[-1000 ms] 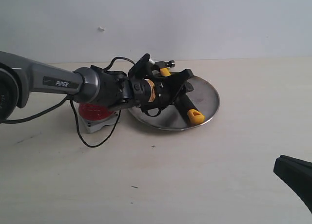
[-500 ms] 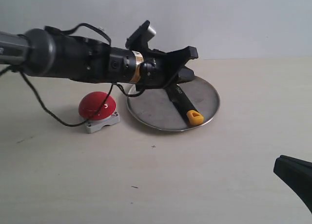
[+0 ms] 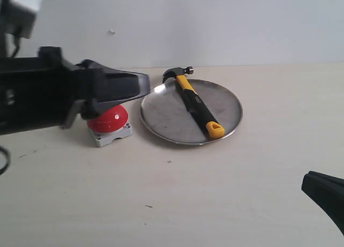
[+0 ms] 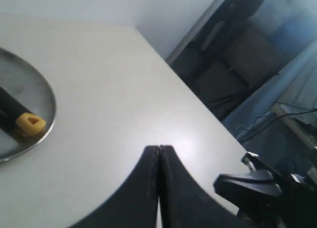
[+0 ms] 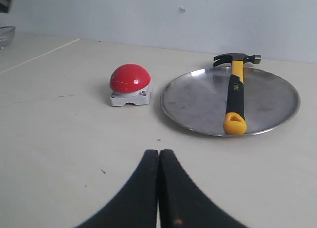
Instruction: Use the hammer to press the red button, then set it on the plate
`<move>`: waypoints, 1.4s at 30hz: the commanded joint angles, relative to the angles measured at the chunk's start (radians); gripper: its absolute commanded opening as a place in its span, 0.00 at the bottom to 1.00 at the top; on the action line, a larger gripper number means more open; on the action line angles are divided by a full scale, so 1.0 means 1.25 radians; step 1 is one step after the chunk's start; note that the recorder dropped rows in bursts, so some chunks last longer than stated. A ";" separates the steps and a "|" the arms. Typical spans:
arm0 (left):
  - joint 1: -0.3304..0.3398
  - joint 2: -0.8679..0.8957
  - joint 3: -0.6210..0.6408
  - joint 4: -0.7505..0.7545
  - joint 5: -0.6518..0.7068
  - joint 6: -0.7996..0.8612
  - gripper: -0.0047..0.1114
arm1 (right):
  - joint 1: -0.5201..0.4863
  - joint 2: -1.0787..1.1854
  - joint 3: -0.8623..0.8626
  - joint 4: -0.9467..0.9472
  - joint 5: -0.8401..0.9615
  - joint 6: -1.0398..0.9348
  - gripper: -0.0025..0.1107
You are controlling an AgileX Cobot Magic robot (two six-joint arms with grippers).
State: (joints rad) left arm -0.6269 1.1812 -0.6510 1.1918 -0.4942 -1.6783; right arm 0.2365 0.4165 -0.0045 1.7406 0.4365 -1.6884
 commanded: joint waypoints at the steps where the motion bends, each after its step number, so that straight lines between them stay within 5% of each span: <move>1: -0.003 -0.171 0.061 0.030 -0.001 0.006 0.04 | -0.003 -0.004 0.004 0.003 0.002 -0.003 0.02; 10: -0.001 -0.340 0.065 0.071 -0.004 0.035 0.04 | -0.003 -0.004 0.004 0.003 0.002 -0.003 0.02; 15: -0.001 -0.368 0.082 0.288 0.000 0.039 0.04 | -0.003 -0.004 0.004 0.003 0.002 -0.003 0.02; 19: 0.020 -0.426 0.171 0.313 0.085 0.037 0.04 | -0.003 -0.004 0.004 0.003 0.003 -0.003 0.02; 25: 0.167 -0.717 0.437 0.249 0.276 0.014 0.04 | -0.003 -0.004 0.004 0.003 0.003 -0.003 0.02; 31: 0.326 -0.945 0.512 0.167 0.343 -0.006 0.04 | -0.003 -0.004 0.004 0.003 0.003 -0.003 0.02; 37: 0.373 -0.916 0.512 0.143 0.564 -0.227 0.04 | -0.003 -0.007 0.004 0.003 0.002 -0.003 0.02; 40: 0.373 -0.916 0.516 0.144 0.569 -0.206 0.04 | -0.003 -0.007 0.004 0.003 0.002 -0.003 0.02; 42: 0.373 -0.916 0.521 0.002 0.608 -0.044 0.04 | -0.003 -0.007 0.004 0.003 0.002 -0.003 0.02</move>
State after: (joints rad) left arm -0.1624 0.0333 -0.0087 1.3452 0.2112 -1.9067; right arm 0.2365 0.4165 -0.0045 1.7406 0.4373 -1.6884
